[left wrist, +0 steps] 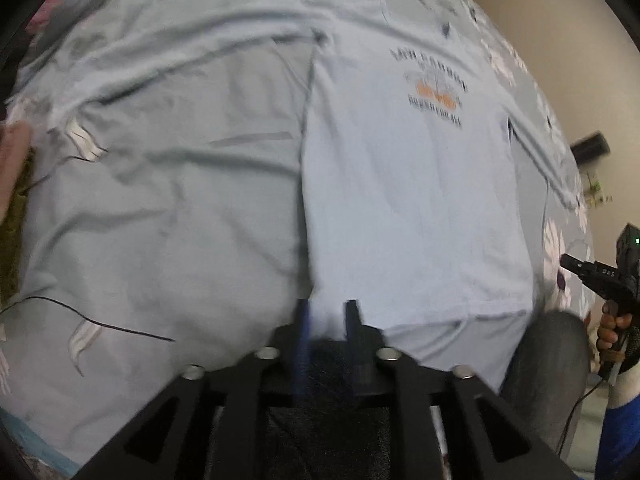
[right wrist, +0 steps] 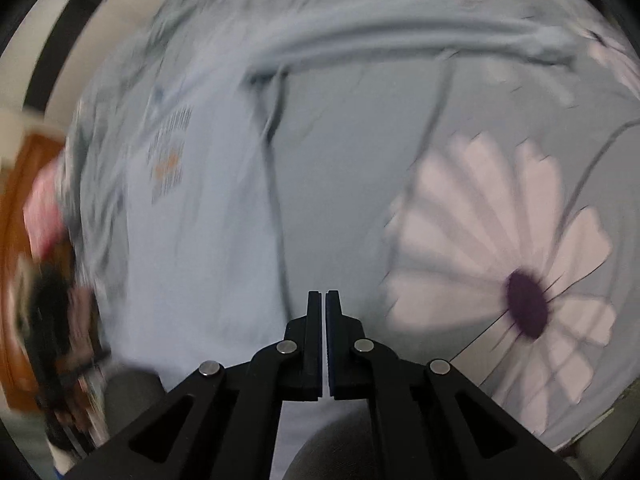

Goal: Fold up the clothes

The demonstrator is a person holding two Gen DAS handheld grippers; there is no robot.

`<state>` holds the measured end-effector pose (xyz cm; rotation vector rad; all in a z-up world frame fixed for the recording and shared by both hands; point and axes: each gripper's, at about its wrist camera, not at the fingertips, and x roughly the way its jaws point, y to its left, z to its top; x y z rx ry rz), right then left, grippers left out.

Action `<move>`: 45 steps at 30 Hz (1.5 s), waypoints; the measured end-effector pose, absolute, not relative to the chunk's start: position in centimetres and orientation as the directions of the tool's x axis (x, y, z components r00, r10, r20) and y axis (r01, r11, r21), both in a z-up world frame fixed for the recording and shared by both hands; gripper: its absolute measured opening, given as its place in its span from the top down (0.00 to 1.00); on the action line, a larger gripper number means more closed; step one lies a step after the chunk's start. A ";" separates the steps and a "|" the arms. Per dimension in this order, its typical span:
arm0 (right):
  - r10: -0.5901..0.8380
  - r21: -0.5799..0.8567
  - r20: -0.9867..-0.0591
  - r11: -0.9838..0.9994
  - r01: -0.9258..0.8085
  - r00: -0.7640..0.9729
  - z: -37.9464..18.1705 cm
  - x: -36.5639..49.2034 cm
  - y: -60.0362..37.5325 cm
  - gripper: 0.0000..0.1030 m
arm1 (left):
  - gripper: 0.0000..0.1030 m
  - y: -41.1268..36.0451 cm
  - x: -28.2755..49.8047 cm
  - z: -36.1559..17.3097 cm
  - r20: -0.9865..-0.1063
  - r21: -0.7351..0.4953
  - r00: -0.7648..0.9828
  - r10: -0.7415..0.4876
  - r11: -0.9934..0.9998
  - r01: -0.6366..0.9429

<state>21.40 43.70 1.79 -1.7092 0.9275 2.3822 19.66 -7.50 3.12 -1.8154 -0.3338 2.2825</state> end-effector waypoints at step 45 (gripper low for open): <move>-0.337 0.699 -0.447 -0.709 -0.089 -0.829 18.1 -1.4 41.7 0.94 | 0.42 -15.6 13.8 4.5 -0.864 -0.246 -0.502 0.037 -0.901 0.358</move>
